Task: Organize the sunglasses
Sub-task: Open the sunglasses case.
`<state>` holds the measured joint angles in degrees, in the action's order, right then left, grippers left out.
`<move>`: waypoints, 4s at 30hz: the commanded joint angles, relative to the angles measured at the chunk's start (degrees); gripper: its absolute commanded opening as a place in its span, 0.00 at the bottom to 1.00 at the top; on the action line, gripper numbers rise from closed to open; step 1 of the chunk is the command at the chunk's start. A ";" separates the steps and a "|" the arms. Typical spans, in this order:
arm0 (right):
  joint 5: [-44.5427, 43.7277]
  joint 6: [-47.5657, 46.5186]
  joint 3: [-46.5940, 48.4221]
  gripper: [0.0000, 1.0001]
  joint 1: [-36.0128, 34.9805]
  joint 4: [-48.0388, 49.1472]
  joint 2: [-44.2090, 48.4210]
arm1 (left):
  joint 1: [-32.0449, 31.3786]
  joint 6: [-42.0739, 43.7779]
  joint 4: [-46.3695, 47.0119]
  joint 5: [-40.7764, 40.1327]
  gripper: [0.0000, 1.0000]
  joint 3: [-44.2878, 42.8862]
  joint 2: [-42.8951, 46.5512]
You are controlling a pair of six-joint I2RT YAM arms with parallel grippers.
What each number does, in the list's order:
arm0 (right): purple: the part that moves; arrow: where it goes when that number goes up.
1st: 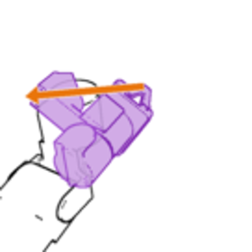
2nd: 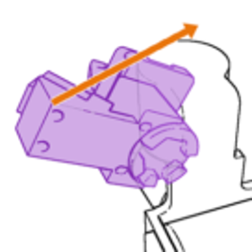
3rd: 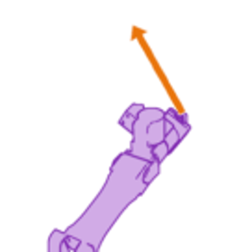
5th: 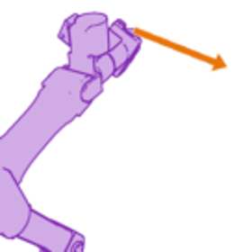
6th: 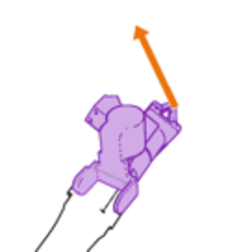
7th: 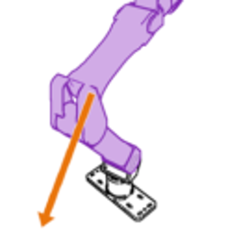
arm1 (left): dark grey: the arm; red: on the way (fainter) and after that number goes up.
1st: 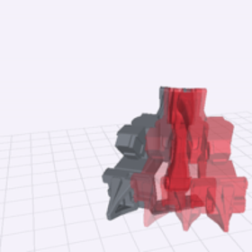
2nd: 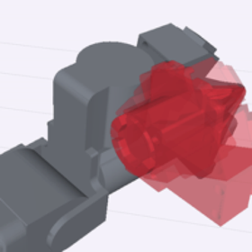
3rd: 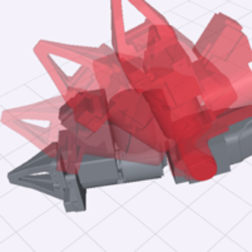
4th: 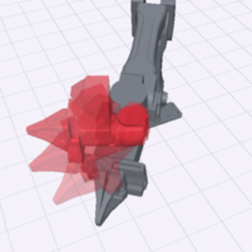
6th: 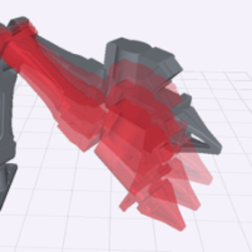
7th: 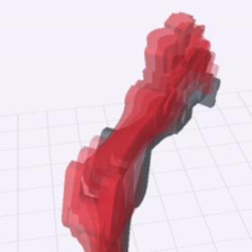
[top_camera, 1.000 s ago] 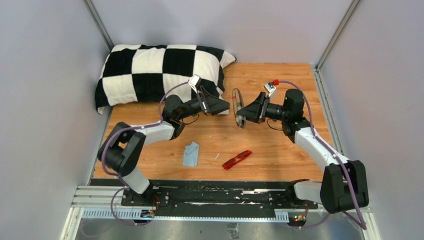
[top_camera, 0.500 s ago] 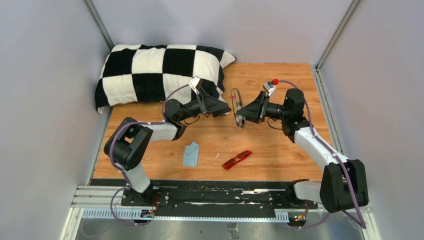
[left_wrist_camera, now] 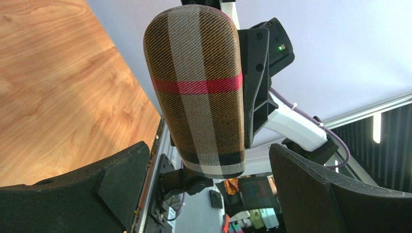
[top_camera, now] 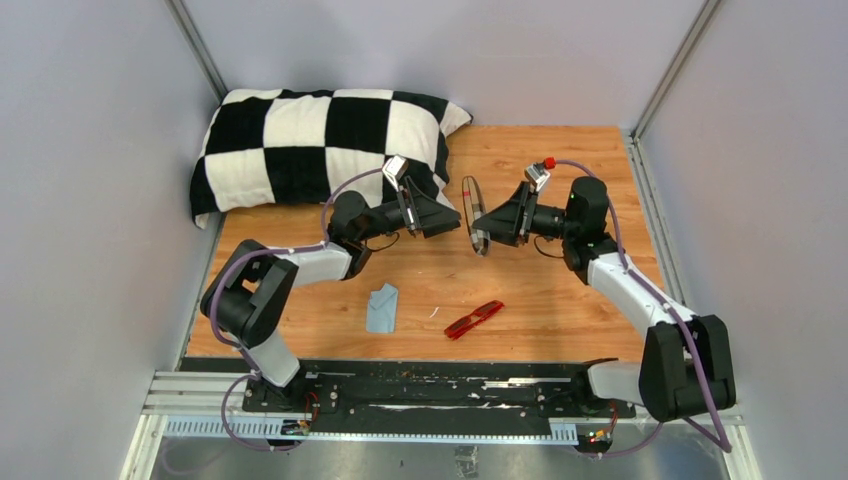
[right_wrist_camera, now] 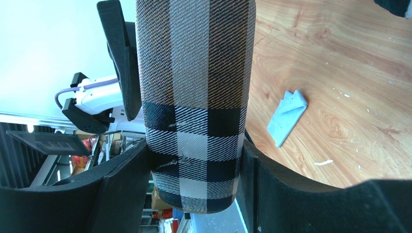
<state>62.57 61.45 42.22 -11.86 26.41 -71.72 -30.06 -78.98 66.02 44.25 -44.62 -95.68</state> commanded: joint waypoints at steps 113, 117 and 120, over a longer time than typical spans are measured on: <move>-6.35 45.92 -7.00 0.28 -5.10 64.99 -23.00 | 2.70 -14.63 22.25 7.71 0.00 -2.27 6.51; -6.20 47.07 -5.42 0.30 -5.08 64.99 -23.64 | 3.29 -14.02 22.25 8.41 0.00 -1.96 8.18; -5.97 47.46 -5.11 0.37 -5.11 64.99 -24.18 | 3.43 -13.92 22.22 8.85 0.00 -2.25 8.94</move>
<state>58.37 108.07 37.26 -17.21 91.22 -92.44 -25.43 -90.00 74.46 47.48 -45.19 -93.19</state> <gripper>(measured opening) 0.654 0.640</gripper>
